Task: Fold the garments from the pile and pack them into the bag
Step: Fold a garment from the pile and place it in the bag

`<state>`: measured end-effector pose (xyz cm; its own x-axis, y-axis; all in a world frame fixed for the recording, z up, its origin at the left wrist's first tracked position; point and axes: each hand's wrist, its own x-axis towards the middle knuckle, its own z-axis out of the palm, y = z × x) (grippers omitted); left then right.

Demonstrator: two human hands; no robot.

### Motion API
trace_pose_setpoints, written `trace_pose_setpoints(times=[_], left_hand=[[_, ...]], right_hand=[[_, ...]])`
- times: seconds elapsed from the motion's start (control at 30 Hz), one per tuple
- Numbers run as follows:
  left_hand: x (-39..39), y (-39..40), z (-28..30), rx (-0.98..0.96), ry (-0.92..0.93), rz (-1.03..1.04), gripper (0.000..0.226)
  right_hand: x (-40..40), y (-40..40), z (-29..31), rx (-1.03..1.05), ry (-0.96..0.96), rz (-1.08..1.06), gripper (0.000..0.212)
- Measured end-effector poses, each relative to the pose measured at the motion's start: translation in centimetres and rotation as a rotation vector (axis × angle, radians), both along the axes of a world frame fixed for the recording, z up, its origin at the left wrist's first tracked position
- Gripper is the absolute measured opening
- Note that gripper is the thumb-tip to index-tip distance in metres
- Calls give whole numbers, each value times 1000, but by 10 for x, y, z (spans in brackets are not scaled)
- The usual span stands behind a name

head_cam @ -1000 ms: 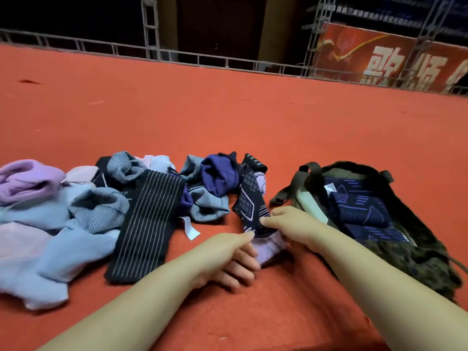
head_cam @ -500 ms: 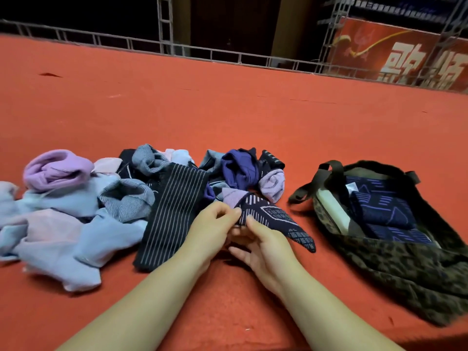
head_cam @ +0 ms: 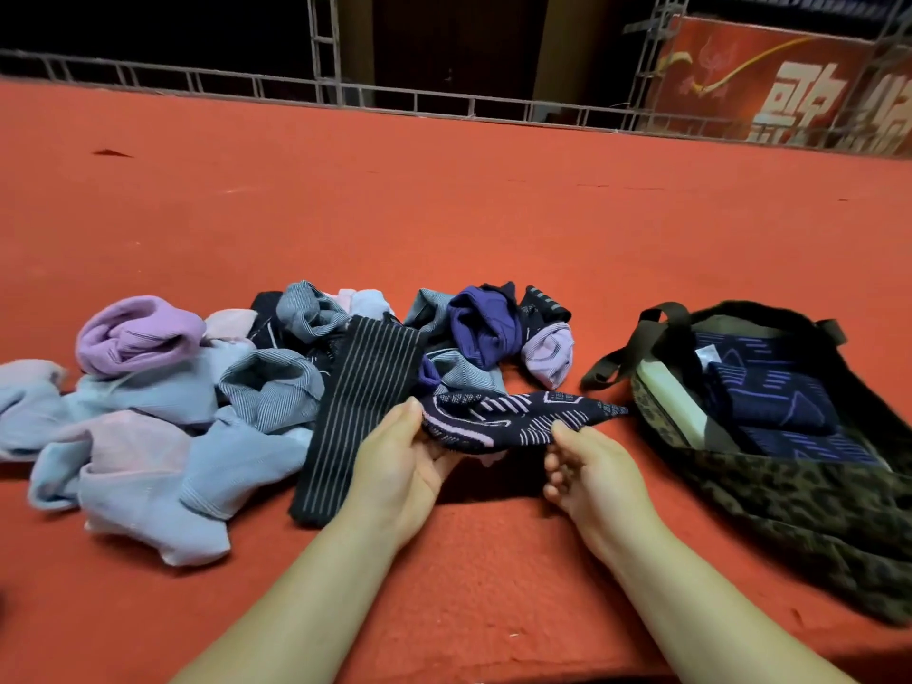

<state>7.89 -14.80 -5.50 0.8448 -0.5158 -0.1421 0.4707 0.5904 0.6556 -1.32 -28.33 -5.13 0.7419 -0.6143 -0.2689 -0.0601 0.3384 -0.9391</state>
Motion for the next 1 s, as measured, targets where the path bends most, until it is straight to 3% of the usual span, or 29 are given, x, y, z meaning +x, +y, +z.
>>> trace_pose_setpoints(times=[0.1, 0.2, 0.27, 0.37, 0.43, 0.53, 0.63, 0.7, 0.87, 0.93, 1.0], left_hand=[[0, 2, -5, 102, -88, 27, 26], [0, 6, -15, 505, -474, 2, 24], [-2, 10, -18, 662, -625, -85, 28], [-4, 14, -15, 829, -736, -153, 39], [-5, 15, -16, 983, -865, -146, 33], [-6, 15, -15, 1046, -981, -103, 23], [-5, 15, -15, 911, -892, -102, 26], [-3, 13, -12, 758, -690, -57, 26], [12, 16, -6, 166, 11, -50, 25], [15, 19, -4, 44, 154, -109, 36], [14, 21, -2, 28, 169, -149, 39]], right_hand=[[-14, 4, -2, -135, 66, 67, 28], [-34, 5, 1, -491, 265, 306, 35], [-45, 3, 13, -676, 356, 445, 44], [-50, -4, 31, -799, 190, 308, 46], [-42, -6, 35, -856, 77, 182, 42], [-15, -10, 24, -1093, 137, 191, 31], [6, -10, -6, -1297, 362, 437, 67], [8, -8, -23, -1414, 474, 473, 75], [8, -14, -36, -1404, 275, 260, 64], [6, -19, -37, -1299, 167, 92, 56], [5, -21, -36, -1253, 125, -39, 52]])
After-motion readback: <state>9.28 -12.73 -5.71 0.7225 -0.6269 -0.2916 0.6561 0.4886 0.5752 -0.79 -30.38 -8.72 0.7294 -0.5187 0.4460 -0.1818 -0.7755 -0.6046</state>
